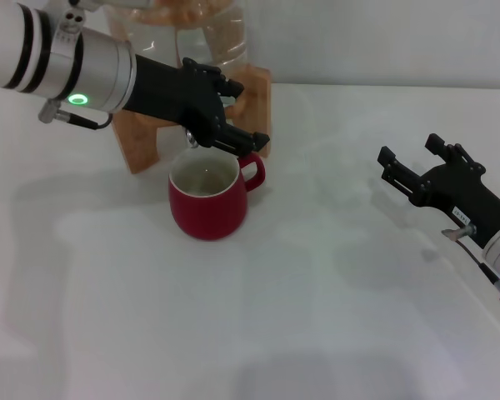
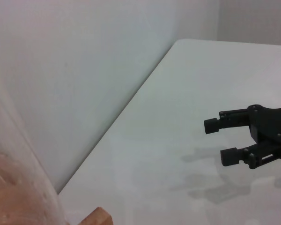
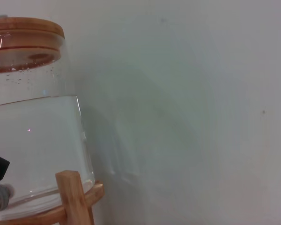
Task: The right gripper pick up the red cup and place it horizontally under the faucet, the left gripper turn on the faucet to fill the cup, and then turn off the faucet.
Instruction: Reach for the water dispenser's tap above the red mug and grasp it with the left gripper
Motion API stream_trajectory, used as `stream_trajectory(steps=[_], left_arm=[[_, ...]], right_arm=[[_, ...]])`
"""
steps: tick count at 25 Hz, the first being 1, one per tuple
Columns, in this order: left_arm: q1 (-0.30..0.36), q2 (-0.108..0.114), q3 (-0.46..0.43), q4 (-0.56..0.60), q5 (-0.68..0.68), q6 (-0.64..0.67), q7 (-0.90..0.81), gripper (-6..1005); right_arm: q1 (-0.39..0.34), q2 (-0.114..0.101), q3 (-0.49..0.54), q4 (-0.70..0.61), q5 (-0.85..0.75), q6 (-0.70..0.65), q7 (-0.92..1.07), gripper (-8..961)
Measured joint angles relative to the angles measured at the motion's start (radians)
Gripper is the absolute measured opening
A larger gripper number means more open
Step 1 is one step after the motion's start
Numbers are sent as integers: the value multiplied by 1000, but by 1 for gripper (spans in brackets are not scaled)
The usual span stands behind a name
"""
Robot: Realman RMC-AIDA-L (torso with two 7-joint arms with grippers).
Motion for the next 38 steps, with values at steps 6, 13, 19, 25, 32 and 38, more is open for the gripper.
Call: stream_trajectory(steps=[6, 13, 19, 25, 32, 38], left_arm=[[0, 0, 2, 1, 2, -14, -7, 890], [0, 3, 1, 11, 3, -35, -9, 890], [-3, 6, -3, 11, 4, -58, -9, 890], [-5, 7, -3, 15, 6, -67, -11, 890], [-4, 6, -3, 41, 31, -88, -21, 890], [-6, 7, -3, 42, 32, -100, -22, 890]], right_arm=[[0, 0, 0, 0, -1, -1, 0, 872], [0, 0, 0, 0, -2, -1, 0, 872], [0, 0, 0, 0, -3, -3, 0, 872], [0, 0, 0, 0, -3, -3, 0, 873], [2, 0, 0, -2, -1, -3, 0, 873], [6, 0, 0, -4, 0, -2, 0, 873]])
